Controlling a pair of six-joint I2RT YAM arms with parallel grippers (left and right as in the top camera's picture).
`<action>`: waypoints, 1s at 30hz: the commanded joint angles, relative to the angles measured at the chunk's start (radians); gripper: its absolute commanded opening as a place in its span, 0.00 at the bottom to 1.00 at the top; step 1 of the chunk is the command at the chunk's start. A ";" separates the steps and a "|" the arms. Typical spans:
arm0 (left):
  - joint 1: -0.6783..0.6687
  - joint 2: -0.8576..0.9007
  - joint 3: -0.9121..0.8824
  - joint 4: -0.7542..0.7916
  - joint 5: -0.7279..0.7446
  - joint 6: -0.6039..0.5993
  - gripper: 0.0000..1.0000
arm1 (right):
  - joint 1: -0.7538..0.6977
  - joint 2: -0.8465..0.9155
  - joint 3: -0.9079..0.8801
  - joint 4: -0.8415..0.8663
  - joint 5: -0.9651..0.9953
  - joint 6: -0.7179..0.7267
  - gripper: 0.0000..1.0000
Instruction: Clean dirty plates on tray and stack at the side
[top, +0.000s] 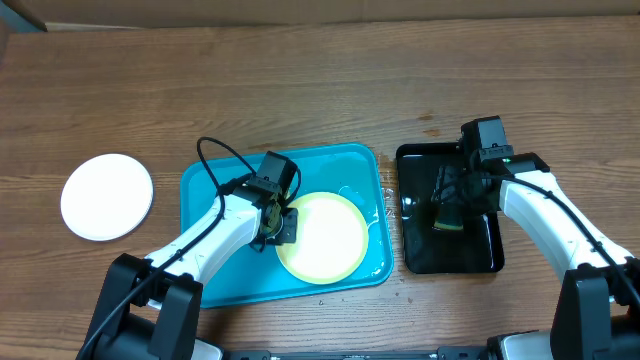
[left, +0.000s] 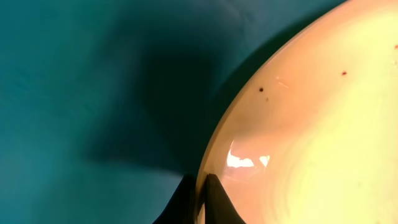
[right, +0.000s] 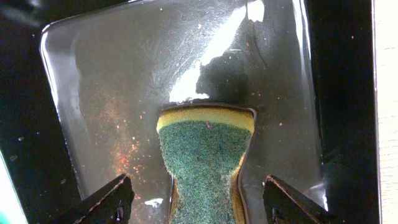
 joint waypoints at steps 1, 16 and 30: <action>0.002 0.010 0.002 0.063 -0.249 0.037 0.05 | -0.002 -0.007 0.005 0.005 0.002 0.000 0.69; 0.002 0.010 0.040 -0.096 -0.005 0.010 0.44 | -0.002 -0.006 -0.022 -0.018 0.002 0.000 0.69; 0.002 0.010 0.040 0.034 -0.009 0.004 0.04 | -0.001 -0.006 -0.165 0.092 0.002 0.000 0.20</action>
